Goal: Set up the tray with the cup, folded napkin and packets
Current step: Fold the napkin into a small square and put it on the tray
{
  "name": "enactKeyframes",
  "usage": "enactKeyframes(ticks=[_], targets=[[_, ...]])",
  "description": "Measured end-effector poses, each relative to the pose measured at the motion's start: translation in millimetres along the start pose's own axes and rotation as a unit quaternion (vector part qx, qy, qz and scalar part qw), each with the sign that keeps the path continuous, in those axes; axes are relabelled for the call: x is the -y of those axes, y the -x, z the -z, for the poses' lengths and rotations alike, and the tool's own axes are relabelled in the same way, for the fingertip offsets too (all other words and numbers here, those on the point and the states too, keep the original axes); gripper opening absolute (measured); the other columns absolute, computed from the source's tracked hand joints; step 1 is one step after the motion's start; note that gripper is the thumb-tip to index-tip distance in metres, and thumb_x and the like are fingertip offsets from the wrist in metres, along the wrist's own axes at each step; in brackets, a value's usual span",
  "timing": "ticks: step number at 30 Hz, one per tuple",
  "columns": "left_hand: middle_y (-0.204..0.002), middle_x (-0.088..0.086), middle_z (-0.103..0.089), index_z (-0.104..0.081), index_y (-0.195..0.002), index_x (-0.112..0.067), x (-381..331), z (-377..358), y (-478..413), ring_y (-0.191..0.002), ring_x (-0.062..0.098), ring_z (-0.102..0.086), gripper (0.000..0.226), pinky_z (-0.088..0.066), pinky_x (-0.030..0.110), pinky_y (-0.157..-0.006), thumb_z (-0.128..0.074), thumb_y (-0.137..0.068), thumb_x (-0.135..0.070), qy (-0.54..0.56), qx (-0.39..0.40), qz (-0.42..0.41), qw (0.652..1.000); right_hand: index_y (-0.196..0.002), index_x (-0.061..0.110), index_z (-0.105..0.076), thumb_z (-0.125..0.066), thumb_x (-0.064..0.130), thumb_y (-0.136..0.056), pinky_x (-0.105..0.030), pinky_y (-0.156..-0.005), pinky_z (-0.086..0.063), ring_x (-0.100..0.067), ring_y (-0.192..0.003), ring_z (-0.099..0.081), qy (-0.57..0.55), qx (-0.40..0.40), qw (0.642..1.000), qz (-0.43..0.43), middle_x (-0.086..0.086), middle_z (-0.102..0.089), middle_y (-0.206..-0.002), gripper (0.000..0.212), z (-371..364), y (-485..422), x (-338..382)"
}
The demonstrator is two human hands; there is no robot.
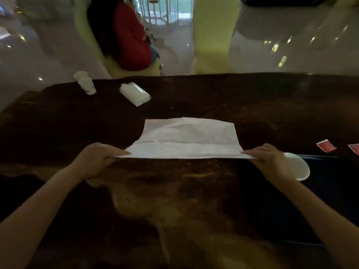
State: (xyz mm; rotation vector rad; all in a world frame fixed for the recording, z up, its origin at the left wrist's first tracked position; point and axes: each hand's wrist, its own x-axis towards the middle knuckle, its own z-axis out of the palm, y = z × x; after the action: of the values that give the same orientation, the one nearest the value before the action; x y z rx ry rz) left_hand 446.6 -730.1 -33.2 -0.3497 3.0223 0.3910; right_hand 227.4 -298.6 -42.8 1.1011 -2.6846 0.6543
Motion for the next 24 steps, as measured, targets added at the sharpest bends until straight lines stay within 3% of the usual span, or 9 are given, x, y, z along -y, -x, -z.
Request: enactKeyframes(ticks=[2, 5, 8, 11, 14, 16, 18, 21, 24], targets=[[-0.098, -0.001, -0.074, -0.071, -0.104, -0.027, -11, -11, 10, -0.086, 0.016, -0.070, 0.024, -0.054, 0.030, -0.077, -0.063, -0.082, -0.019, 0.019, 0.016, -0.014, 1.000, -0.097, 0.012, -0.075, -0.072, 0.005, -0.076, -0.034, -0.059, -0.045, -0.020, -0.074, -0.055, -0.031, 0.051, 0.998, -0.030, -0.004, -0.073, -0.085, 0.022, -18, 15, 1], [-0.101, -0.002, -0.073, -0.070, -0.105, -0.025, -11, -33, 19, -0.091, 0.015, -0.069, 0.029, -0.049, 0.023, -0.077, -0.050, -0.083, -0.026, 0.050, 0.042, -0.017, 0.998, -0.095, 0.013, -0.075, -0.070, 0.003, -0.076, -0.034, -0.061, -0.044, -0.022, -0.074, -0.055, -0.038, 0.101, 0.993, -0.043, -0.004, -0.073, -0.082, 0.022, -42, 33, -2], [-0.108, 0.000, -0.071, -0.067, -0.111, -0.020, -11, -48, 24, -0.098, 0.014, -0.066, 0.023, -0.046, 0.022, -0.082, -0.055, -0.091, -0.018, 0.064, 0.076, 0.007, 0.995, -0.093, 0.014, -0.076, -0.069, 0.003, -0.077, -0.035, -0.061, -0.047, -0.023, -0.072, -0.057, -0.028, 0.114, 0.992, -0.046, -0.005, -0.073, -0.079, 0.021, -52, 43, 0], [-0.113, -0.002, -0.068, -0.065, -0.114, -0.018, -8, -58, 28, -0.103, 0.011, -0.063, 0.026, -0.041, 0.013, -0.083, -0.054, -0.090, -0.020, 0.076, 0.141, 0.028, 0.987, -0.095, 0.013, -0.075, -0.065, 0.009, -0.083, -0.037, -0.071, -0.050, -0.023, -0.078, -0.061, -0.046, 0.181, 0.980, -0.074, -0.005, -0.072, -0.085, 0.016, -53, 49, 6], [-0.103, -0.004, -0.071, -0.071, -0.102, -0.017, 3, -59, 27, -0.090, 0.006, -0.065, 0.023, -0.046, 0.014, -0.078, -0.057, -0.088, -0.028, 0.108, 0.240, 0.066, 0.963, -0.086, 0.006, -0.073, -0.064, 0.026, -0.085, -0.026, -0.069, -0.045, -0.021, -0.074, -0.063, -0.122, 0.323, 0.927, -0.149, -0.011, -0.069, -0.081, 0.022, -48, 48, 4], [-0.081, -0.003, -0.071, -0.072, -0.082, -0.017, 7, -56, 25, -0.069, 0.001, -0.062, 0.022, -0.048, 0.017, -0.070, -0.057, -0.087, -0.032, 0.127, 0.325, 0.072, 0.934, -0.082, 0.001, -0.071, -0.064, 0.034, -0.084, -0.024, -0.062, -0.041, -0.021, -0.066, -0.059, -0.130, 0.417, 0.884, -0.168, -0.020, -0.066, -0.078, 0.034, -46, 47, 2], [-0.068, -0.007, -0.063, -0.067, -0.071, -0.023, 8, -55, 22, -0.059, -0.005, -0.057, 0.021, -0.045, 0.015, -0.064, -0.058, -0.088, -0.030, 0.133, 0.363, 0.078, 0.919, -0.086, 0.007, -0.073, -0.064, 0.035, -0.084, -0.024, -0.064, -0.045, -0.019, -0.068, -0.061, -0.127, 0.464, 0.861, -0.166, -0.016, -0.068, -0.080, 0.030, -47, 46, 0], [-0.070, -0.005, -0.059, -0.067, -0.074, -0.015, 16, -58, 12, -0.058, -0.001, -0.055, 0.024, -0.043, 0.015, -0.062, -0.056, -0.089, -0.030, 0.143, 0.359, 0.092, 0.918, -0.095, 0.013, -0.073, -0.065, 0.034, -0.083, -0.022, -0.076, -0.049, -0.015, -0.081, -0.065, -0.154, 0.460, 0.857, -0.173, -0.005, -0.071, -0.088, 0.026, -44, 36, 0], [-0.080, 0.000, -0.064, -0.067, -0.082, -0.009, 20, -59, -5, -0.072, 0.011, -0.060, 0.024, -0.042, 0.019, -0.065, -0.056, -0.089, -0.029, 0.242, 0.293, 0.155, 0.912, -0.095, 0.008, -0.071, -0.064, 0.034, -0.082, -0.024, -0.076, -0.046, -0.021, -0.085, -0.065, -0.204, 0.398, 0.868, -0.214, -0.012, -0.070, -0.091, 0.030, -49, 16, -4]])
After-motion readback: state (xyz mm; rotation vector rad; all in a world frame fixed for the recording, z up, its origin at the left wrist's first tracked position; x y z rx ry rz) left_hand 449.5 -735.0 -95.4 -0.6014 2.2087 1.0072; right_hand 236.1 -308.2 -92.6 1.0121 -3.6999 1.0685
